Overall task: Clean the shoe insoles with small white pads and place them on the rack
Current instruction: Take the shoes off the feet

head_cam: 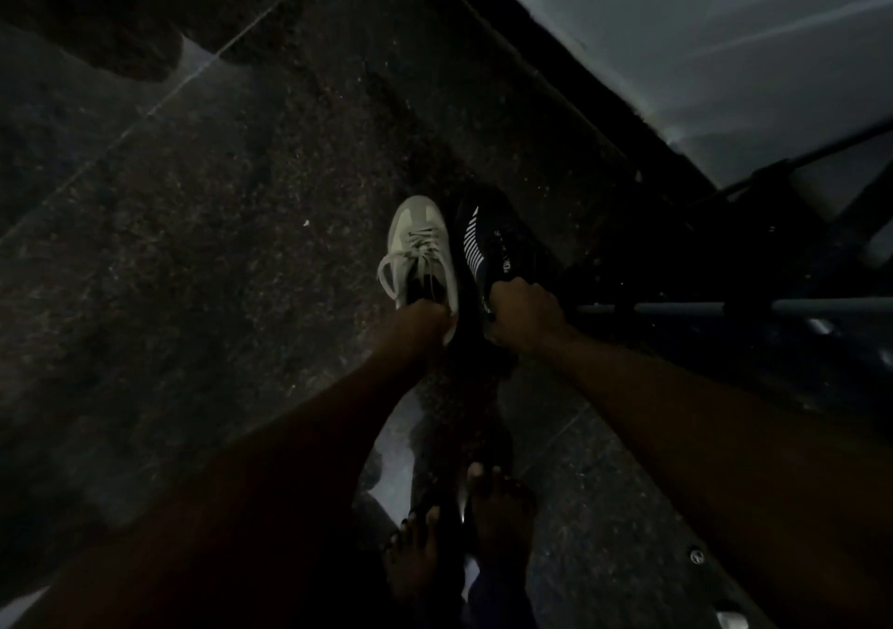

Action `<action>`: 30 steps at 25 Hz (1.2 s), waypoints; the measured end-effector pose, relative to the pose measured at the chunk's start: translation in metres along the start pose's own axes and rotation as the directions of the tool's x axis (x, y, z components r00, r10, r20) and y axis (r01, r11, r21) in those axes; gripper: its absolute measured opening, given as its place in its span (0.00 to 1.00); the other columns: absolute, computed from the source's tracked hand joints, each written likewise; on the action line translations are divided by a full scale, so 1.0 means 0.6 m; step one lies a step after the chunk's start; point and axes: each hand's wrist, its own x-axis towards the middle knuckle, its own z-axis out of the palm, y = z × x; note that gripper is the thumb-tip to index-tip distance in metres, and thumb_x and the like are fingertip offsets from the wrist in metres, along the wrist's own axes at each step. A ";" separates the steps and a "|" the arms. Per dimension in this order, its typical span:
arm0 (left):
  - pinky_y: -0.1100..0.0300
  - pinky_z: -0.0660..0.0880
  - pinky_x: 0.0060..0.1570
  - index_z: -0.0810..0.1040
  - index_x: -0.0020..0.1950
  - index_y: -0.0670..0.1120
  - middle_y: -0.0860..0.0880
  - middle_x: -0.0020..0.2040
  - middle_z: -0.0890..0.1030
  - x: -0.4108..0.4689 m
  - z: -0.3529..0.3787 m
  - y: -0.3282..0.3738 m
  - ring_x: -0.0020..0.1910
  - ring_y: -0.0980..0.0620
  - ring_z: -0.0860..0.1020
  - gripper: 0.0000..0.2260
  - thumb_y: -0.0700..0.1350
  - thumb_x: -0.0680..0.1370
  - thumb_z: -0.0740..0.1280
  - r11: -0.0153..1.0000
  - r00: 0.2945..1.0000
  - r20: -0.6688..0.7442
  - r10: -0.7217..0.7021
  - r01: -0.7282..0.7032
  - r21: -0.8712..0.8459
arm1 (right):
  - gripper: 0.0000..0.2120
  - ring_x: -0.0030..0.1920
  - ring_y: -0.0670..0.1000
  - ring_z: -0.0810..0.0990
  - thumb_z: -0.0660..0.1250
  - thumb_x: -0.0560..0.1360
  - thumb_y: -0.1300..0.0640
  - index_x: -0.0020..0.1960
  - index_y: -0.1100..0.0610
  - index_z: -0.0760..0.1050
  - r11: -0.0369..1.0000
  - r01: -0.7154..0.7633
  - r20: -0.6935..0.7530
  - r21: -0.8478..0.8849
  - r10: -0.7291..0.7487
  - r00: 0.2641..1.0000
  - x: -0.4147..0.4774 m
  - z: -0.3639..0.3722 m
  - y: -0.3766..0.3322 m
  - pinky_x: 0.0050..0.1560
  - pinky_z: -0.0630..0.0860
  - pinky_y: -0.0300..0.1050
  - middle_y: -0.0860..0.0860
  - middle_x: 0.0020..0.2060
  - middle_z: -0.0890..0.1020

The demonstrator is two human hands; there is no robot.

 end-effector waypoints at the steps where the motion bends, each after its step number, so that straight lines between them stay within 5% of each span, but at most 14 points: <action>1: 0.53 0.74 0.48 0.81 0.60 0.41 0.40 0.58 0.82 0.008 0.008 0.000 0.55 0.39 0.81 0.16 0.51 0.84 0.60 1.000 1.000 0.022 0.006 -0.005 -0.027 | 0.15 0.61 0.65 0.81 0.68 0.78 0.51 0.61 0.58 0.78 1.000 0.002 0.000 -0.009 -0.002 1.000 0.009 0.007 0.003 0.57 0.79 0.57 0.60 0.60 0.81; 10: 0.57 0.72 0.50 0.79 0.65 0.39 0.41 0.64 0.80 0.023 0.068 0.000 0.61 0.41 0.79 0.14 0.45 0.83 0.63 0.996 0.984 0.175 -0.017 0.001 0.091 | 0.13 0.63 0.64 0.79 0.64 0.82 0.53 0.63 0.58 0.76 1.000 0.015 0.042 -0.028 -0.014 0.999 0.054 0.101 0.016 0.60 0.77 0.57 0.59 0.63 0.79; 15: 0.53 0.73 0.61 0.75 0.70 0.41 0.41 0.68 0.76 0.012 0.067 -0.007 0.65 0.40 0.77 0.19 0.47 0.80 0.67 1.000 0.978 0.209 -0.026 0.022 0.020 | 0.13 0.64 0.63 0.78 0.65 0.80 0.56 0.62 0.60 0.76 0.998 0.057 0.027 -0.003 -0.057 0.998 0.038 0.111 0.024 0.61 0.76 0.55 0.60 0.63 0.79; 20: 0.47 0.73 0.63 0.63 0.79 0.42 0.40 0.73 0.71 -0.053 0.013 0.006 0.69 0.39 0.73 0.29 0.51 0.81 0.66 0.999 0.998 0.055 0.043 -0.044 0.025 | 0.14 0.65 0.61 0.75 0.65 0.76 0.55 0.59 0.60 0.76 0.992 0.126 -0.135 -0.018 -0.127 0.983 -0.028 0.079 0.011 0.61 0.74 0.54 0.58 0.61 0.78; 25: 0.44 0.59 0.76 0.55 0.82 0.44 0.42 0.81 0.59 -0.160 -0.081 0.015 0.81 0.42 0.55 0.31 0.58 0.84 0.55 0.954 0.972 -0.124 0.200 -0.164 0.251 | 0.30 0.80 0.60 0.60 0.63 0.81 0.52 0.79 0.62 0.62 0.993 0.109 -0.303 -0.048 -0.119 0.946 -0.139 0.005 -0.017 0.74 0.64 0.58 0.59 0.79 0.64; 30: 0.41 0.52 0.79 0.49 0.83 0.47 0.45 0.84 0.50 -0.264 -0.185 0.030 0.83 0.45 0.46 0.34 0.63 0.82 0.44 0.947 0.948 -0.236 0.214 -0.141 0.289 | 0.34 0.79 0.61 0.65 0.69 0.78 0.50 0.78 0.63 0.65 0.994 0.109 -0.505 -0.013 -0.100 0.857 -0.261 -0.067 -0.045 0.72 0.69 0.61 0.61 0.77 0.68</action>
